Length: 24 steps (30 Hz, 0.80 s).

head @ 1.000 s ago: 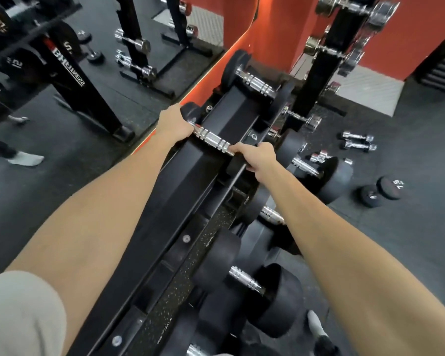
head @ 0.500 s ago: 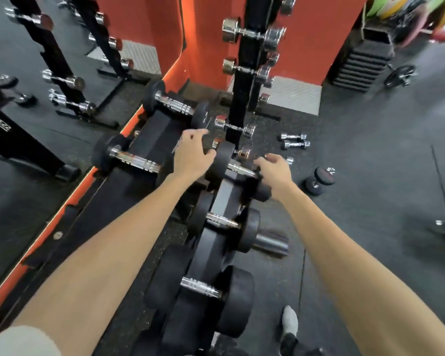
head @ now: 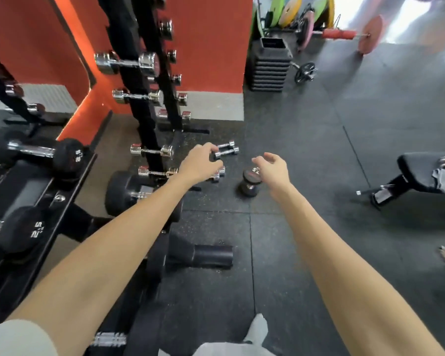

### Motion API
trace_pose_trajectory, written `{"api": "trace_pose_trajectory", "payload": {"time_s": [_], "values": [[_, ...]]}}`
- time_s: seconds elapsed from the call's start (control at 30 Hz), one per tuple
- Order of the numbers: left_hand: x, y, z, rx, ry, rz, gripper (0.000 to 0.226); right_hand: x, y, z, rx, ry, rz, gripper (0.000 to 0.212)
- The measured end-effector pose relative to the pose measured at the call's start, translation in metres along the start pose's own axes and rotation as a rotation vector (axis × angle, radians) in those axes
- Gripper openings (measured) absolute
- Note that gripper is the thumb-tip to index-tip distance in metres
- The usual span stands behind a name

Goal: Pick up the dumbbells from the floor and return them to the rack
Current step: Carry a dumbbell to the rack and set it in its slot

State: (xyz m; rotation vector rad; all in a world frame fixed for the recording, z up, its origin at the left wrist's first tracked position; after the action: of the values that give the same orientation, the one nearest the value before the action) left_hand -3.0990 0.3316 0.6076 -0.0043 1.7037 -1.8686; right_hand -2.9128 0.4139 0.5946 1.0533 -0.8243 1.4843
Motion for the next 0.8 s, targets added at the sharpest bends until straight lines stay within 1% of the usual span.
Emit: {"api": "trace_pose_trajectory", "payload": {"time_s": [0.07, 0.1, 0.13, 0.23, 0.37, 0.47, 0.5, 0.57, 0.7, 0.8], "values": [[-0.043, 0.011, -0.024, 0.004, -0.003, 0.024, 0.052, 0.019, -0.041, -0.026, -0.026, 0.005, -0.009, 0.059], [-0.052, 0.015, -0.03, 0.001, -0.018, 0.044, 0.051, 0.022, -0.052, -0.035, -0.027, 0.005, -0.021, 0.055], [-0.069, 0.02, -0.042, 0.003, -0.024, 0.059, 0.05, 0.026, -0.069, -0.05, -0.037, 0.002, -0.029, 0.055], [-0.114, 0.035, -0.075, 0.046, -0.025, 0.072, 0.047, 0.032, -0.109, -0.094, -0.072, 0.004, -0.033, 0.076], [-0.144, 0.054, -0.127, 0.09, -0.022, 0.093, 0.045, 0.027, -0.129, -0.162, -0.08, 0.053, -0.049, 0.087], [-0.154, 0.068, -0.175, 0.123, -0.039, 0.086, 0.044, 0.032, -0.129, -0.21, -0.052, 0.1, -0.027, 0.085], [-0.156, 0.071, -0.195, 0.136, -0.048, 0.095, 0.043, 0.036, -0.127, -0.227, -0.032, 0.116, 0.0, 0.08], [-0.159, 0.077, -0.238, 0.162, -0.07, 0.152, 0.036, 0.043, -0.124, -0.262, -0.013, 0.115, 0.04, 0.061], [-0.164, 0.085, -0.316, 0.194, -0.158, 0.287, 0.024, 0.053, -0.118, -0.334, 0.017, 0.156, 0.067, 0.005], [-0.165, 0.092, -0.362, 0.25, -0.176, 0.292, 0.025, 0.056, -0.105, -0.383, 0.052, 0.206, 0.077, 0.009]]}}
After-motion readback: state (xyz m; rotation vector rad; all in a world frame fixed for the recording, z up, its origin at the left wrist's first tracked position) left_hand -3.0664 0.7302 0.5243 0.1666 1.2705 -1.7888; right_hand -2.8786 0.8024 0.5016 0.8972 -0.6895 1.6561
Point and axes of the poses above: each hand's wrist, its own z-axis away from the middle knuckle, its own y-axis out of the palm, x = y × z, the point moved 1 cm from there along -z, towards the middle knuckle, and after that the axes turned 15 degrees about -z, right-handed, at the moved point
